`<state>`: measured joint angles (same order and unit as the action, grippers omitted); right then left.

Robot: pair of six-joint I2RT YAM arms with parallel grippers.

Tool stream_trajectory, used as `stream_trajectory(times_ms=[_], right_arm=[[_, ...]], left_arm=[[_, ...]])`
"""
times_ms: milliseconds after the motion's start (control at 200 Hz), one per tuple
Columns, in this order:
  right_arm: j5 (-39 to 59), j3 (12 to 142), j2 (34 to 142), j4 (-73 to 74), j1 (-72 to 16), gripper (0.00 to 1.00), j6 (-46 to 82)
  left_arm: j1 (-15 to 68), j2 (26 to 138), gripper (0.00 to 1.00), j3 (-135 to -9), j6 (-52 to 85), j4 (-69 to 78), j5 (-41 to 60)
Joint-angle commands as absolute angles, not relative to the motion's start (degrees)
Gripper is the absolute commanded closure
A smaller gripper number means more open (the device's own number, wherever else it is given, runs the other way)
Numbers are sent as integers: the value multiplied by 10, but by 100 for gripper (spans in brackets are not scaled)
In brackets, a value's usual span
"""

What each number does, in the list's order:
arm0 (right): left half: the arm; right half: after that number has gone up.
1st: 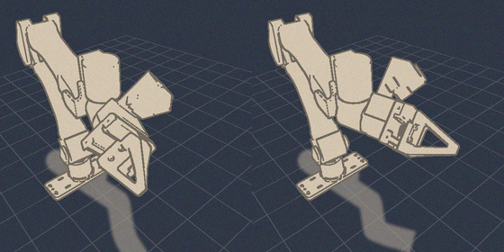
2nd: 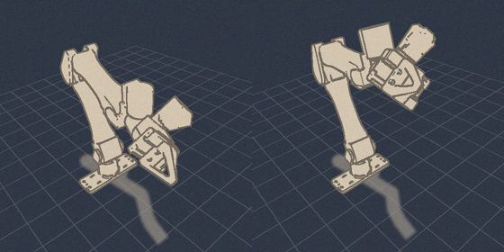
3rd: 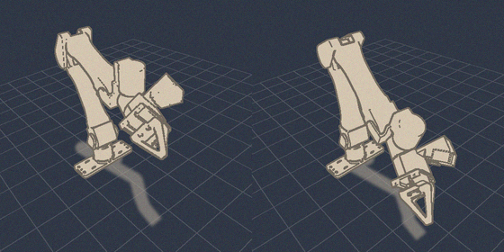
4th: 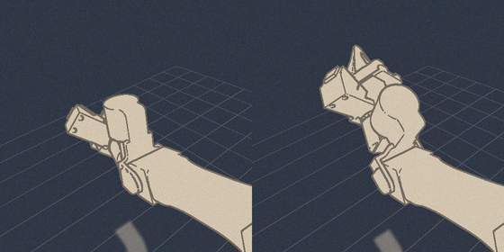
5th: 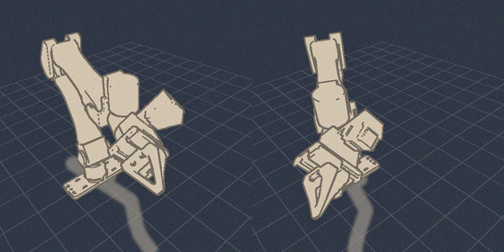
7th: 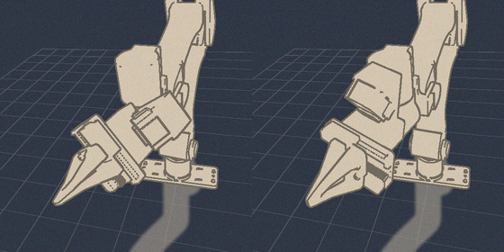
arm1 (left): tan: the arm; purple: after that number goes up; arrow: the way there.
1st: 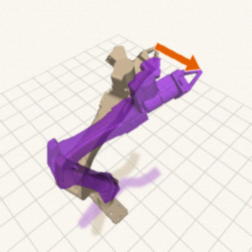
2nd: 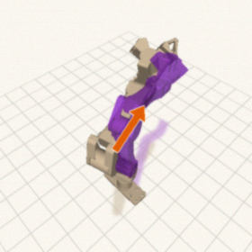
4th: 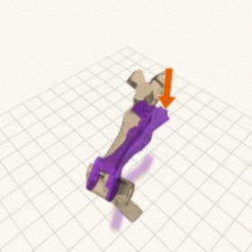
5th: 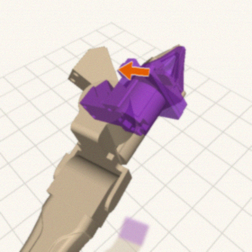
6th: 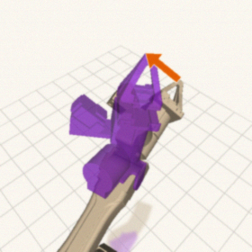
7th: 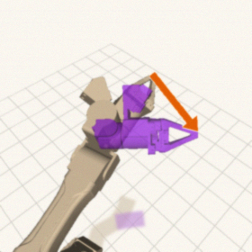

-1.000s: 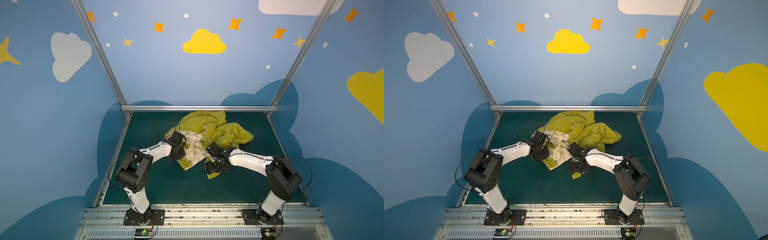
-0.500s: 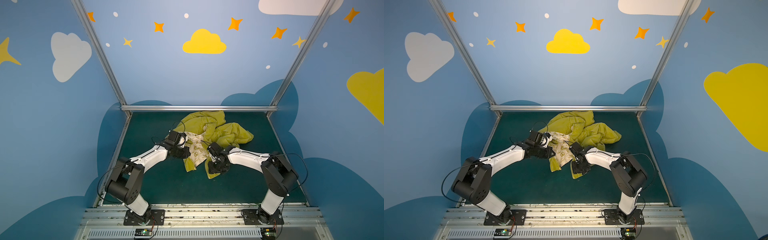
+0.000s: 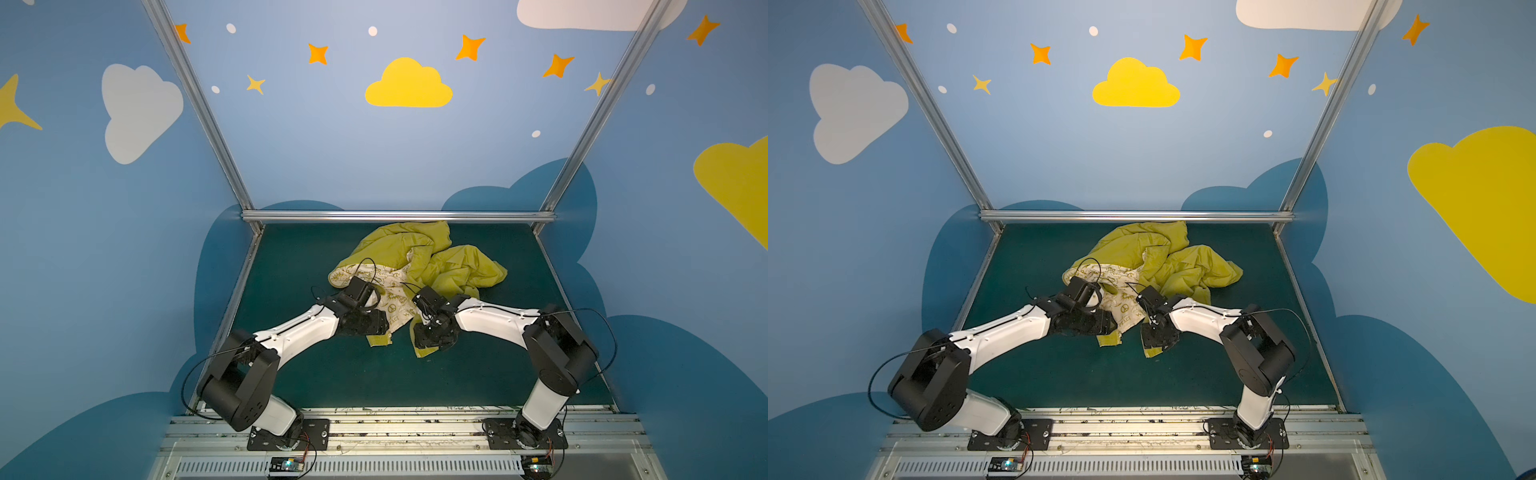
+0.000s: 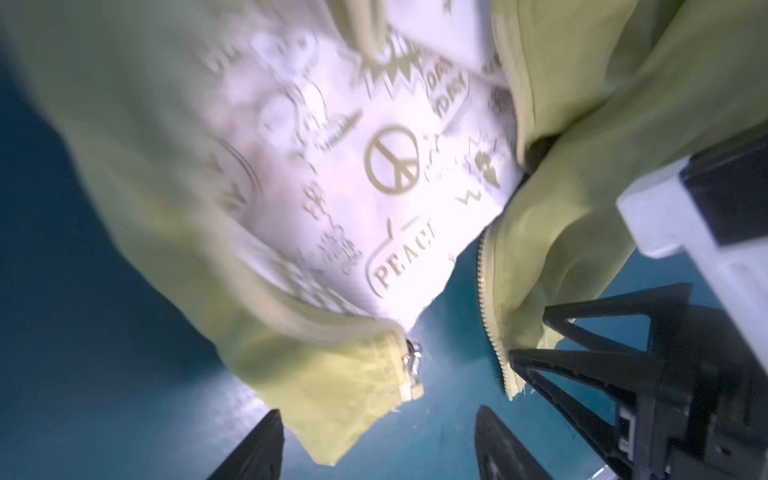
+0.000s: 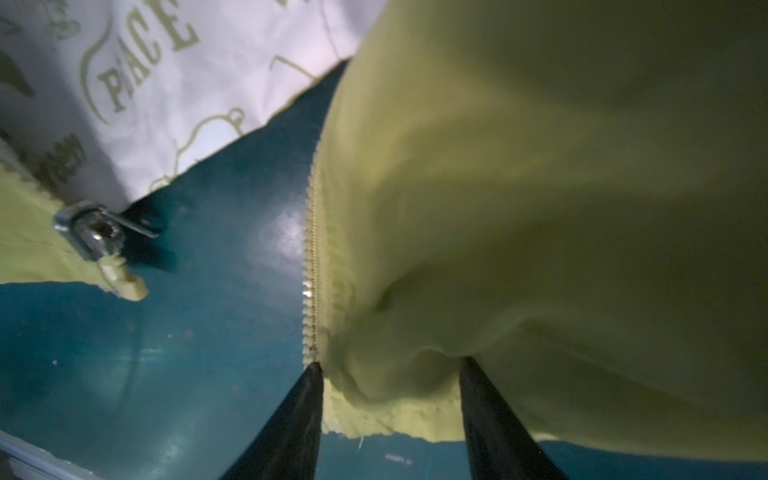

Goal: Zip up the jacket

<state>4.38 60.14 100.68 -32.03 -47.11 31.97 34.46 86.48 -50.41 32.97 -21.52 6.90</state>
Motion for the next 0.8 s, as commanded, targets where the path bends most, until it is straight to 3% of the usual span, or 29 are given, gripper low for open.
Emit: stream_trajectory(times_ms=[0,255,471,796], right_arm=[[55,565,1051,-330,-490,39,342],[104,547,947,-271,-495,40,316],[141,536,902,-187,-493,43,273],[195,479,888,-24,-471,50,220]], left_arm=[[365,893,28,-513,379,-238,16],[352,944,40,-563,394,-267,-36],[338,953,30,-591,379,-250,-21],[299,1009,37,-602,368,-259,-6]])
